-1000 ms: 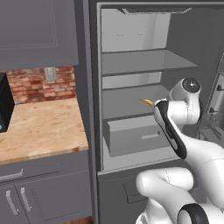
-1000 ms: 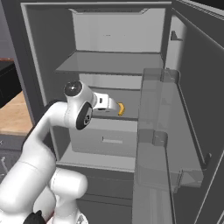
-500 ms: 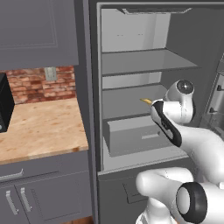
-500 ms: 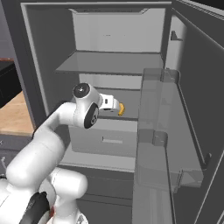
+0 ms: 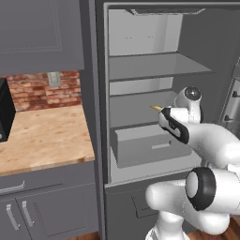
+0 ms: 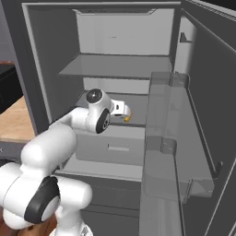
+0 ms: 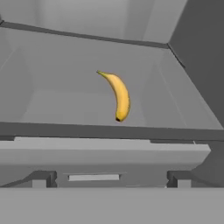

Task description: Retrieve the tangerine and banana from the fridge and place them into the bowl on the dining table.

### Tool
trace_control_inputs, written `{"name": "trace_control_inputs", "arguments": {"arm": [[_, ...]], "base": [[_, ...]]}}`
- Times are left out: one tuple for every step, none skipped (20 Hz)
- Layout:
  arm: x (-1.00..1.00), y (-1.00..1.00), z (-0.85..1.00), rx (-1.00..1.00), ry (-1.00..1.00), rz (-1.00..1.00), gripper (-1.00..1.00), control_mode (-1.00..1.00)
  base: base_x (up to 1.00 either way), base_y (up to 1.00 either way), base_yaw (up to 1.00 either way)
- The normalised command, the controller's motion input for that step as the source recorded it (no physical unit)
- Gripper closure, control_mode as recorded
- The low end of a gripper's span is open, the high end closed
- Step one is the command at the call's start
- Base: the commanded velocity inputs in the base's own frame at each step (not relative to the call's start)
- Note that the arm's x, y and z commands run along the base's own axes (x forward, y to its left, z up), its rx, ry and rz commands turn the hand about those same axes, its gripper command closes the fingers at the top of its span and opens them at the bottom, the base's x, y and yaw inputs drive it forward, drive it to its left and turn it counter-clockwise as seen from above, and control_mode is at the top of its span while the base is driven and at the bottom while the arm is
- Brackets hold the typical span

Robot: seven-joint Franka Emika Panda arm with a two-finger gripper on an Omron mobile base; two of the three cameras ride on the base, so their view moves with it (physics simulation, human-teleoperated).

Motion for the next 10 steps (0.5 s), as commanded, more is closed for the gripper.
{"name": "trace_control_inputs", "arguments": {"arm": [[0.40,-0.11,-0.14,0.02,0.06,0.00,-1.00,-1.00],[0.40,-0.13,-0.14,0.02,0.08,0.00,-1.00,-1.00],[0.41,-0.14,-0.14,0.03,0.08,0.00,-1.00,-1.00],[0.41,-0.14,-0.13,0.03,0.08,0.00,-1.00,-1.00],[0.41,-0.14,-0.14,0.03,0.08,0.00,-1.00,-1.00],[0.41,-0.11,-0.13,0.03,0.08,0.00,-1.00,-1.00],[0.41,-0.11,-0.13,0.03,0.09,0.00,-1.00,-1.00],[0.44,-0.09,-0.12,0.03,0.09,0.00,-1.00,-1.00],[0.43,-0.08,-0.12,0.03,0.08,0.00,-1.00,-1.00],[0.43,-0.08,-0.13,0.03,0.09,0.00,-1.00,-1.00]], "base": [[0.00,0.00,0.00],[0.00,0.00,0.00],[0.00,0.00,0.00],[0.00,0.00,0.00],[0.00,0.00,0.00],[0.00,0.00,0.00],[0.00,0.00,0.00],[0.00,0.00,0.00],[0.00,0.00,0.00],[0.00,0.00,0.00]]}}
